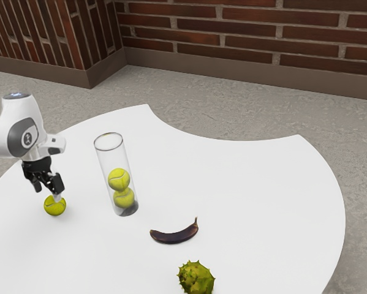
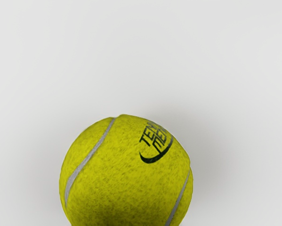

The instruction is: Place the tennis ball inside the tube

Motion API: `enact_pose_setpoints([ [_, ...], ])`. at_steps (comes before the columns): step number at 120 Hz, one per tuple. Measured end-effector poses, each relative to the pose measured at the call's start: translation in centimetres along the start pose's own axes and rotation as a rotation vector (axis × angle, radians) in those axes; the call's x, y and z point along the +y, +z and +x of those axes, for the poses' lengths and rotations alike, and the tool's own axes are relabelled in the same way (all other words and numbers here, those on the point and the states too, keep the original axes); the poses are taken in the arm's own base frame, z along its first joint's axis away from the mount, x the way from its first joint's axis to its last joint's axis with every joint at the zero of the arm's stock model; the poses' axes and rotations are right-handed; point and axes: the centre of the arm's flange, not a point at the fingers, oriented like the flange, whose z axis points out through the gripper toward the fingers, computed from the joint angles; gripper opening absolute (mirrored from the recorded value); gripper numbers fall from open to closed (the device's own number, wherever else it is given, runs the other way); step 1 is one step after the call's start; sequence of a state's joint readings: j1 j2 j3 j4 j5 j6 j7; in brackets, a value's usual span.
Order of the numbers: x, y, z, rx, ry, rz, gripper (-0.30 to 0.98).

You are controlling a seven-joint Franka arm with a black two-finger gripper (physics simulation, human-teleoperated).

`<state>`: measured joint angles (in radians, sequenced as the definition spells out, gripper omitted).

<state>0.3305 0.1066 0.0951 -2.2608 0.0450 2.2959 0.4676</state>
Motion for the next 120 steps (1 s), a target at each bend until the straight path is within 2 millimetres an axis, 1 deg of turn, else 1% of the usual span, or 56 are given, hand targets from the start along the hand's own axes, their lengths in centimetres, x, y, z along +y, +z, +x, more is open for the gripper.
enact_pose_setpoints([
  [17,-0.8,1.7,0.2,0.009,0.008,0.006,0.69],
  [47,-0.9,4.9,0.9,0.014,0.026,0.003,0.69],
  [60,-1.0,5.3,1.0,0.017,0.032,0.004,0.69],
  [66,-1.0,5.4,1.0,0.020,0.034,0.005,0.64],
  [80,-1.0,5.4,1.0,0.025,0.039,0.008,0.42],
  [86,-1.0,5.4,1.0,0.027,0.041,0.010,0.38],
  [92,-1.0,5.3,1.0,0.027,0.042,0.012,0.38],
  [98,-1.0,5.0,1.1,0.031,0.043,0.014,0.38],
  [104,-1.1,4.0,1.0,0.041,0.043,0.019,0.37],
  [112,-1.1,1.6,0.8,0.061,0.042,0.027,0.36],
  [120,-1.0,-1.4,0.3,0.085,0.040,0.036,0.35],
])
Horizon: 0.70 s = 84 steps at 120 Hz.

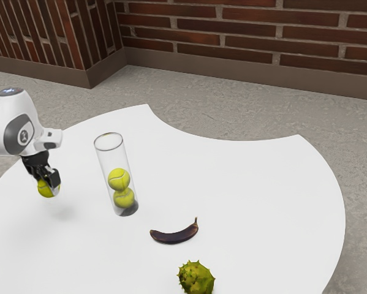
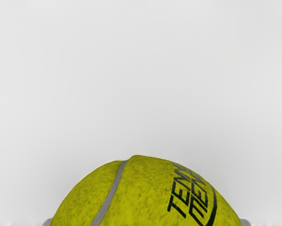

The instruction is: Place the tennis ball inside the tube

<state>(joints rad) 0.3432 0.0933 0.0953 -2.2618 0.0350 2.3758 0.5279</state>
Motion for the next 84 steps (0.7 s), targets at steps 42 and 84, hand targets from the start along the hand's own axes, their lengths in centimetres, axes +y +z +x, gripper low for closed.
enact_pose_setpoints([
  [42,2.1,-11.7,0.7,0.014,0.043,-0.001,0.35],
  [84,7.4,-19.4,4.1,0.001,0.161,-0.014,0.35],
])
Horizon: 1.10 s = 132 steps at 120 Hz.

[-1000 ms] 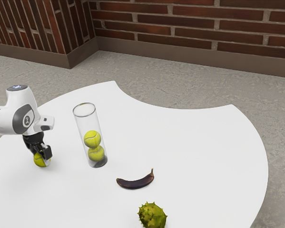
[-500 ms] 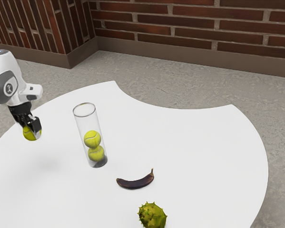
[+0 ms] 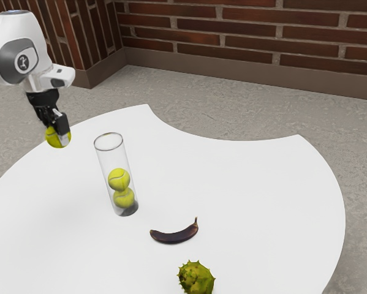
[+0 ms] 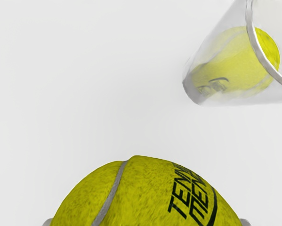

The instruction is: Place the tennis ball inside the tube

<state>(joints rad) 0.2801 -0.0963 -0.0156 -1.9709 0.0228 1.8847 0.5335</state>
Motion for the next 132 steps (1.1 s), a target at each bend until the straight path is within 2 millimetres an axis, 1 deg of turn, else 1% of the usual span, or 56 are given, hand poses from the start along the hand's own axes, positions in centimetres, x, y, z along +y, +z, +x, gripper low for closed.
enact_pose_setpoints([
  [8,1.1,-1.0,0.9,0.001,0.025,-0.004,0.35],
  [16,2.7,-1.9,2.4,0.005,0.062,-0.005,0.35],
  [25,4.6,-2.3,4.2,0.004,0.107,-0.011,0.35],
  [39,6.9,-1.9,6.5,-0.006,0.165,-0.025,0.35],
  [56,9.6,-1.6,8.3,-0.007,0.220,-0.037,0.35],
  [64,10.4,-1.3,9.0,-0.009,0.237,-0.043,0.35],
  [69,10.4,-1.1,9.2,-0.009,0.238,-0.045,0.35],
  [75,9.8,-1.0,9.1,-0.005,0.227,-0.043,0.35],
  [95,5.4,-0.6,8.1,0.005,0.150,-0.041,0.35],
  [103,4.4,-0.5,8.0,0.015,0.133,-0.036,0.35],
  [112,4.8,-0.7,8.3,0.030,0.141,-0.029,0.36],
  [120,5.9,-1.1,9.0,0.047,0.161,-0.023,0.36],
  [132,7.4,-1.2,9.8,0.058,0.188,-0.022,0.36],
])
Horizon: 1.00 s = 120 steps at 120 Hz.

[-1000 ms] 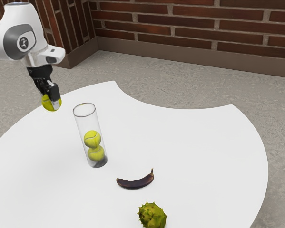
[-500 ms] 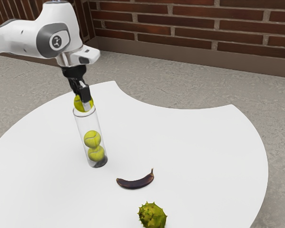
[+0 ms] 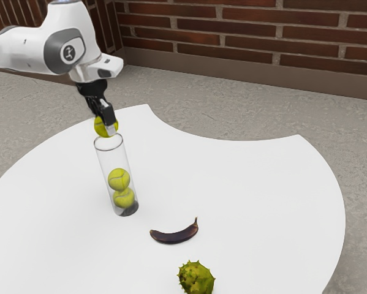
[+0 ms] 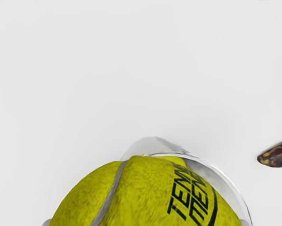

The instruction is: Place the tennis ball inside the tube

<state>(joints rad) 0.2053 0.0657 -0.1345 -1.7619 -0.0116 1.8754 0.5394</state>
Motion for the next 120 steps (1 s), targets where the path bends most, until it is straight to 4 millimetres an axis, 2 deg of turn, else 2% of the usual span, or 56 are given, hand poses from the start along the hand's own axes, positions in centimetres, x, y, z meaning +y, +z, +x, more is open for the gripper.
enact_pose_setpoints([
  [33,-0.7,0.7,-0.5,-0.003,-0.017,-0.005,0.36],
  [50,-0.2,1.1,-0.3,-0.010,-0.007,-0.011,0.36],
  [68,0.3,1.7,0.0,-0.020,0.002,-0.022,0.52],
  [86,0.1,1.5,-0.2,-0.020,-0.001,-0.022,0.60],
  [98,0.4,-0.4,-0.7,-0.014,-0.011,-0.014,0.63],
  [111,0.9,-4.3,-1.1,-0.003,-0.036,-0.006,0.66],
  [120,1.2,-5.3,-1.2,-0.010,-0.054,-0.016,0.66],
])
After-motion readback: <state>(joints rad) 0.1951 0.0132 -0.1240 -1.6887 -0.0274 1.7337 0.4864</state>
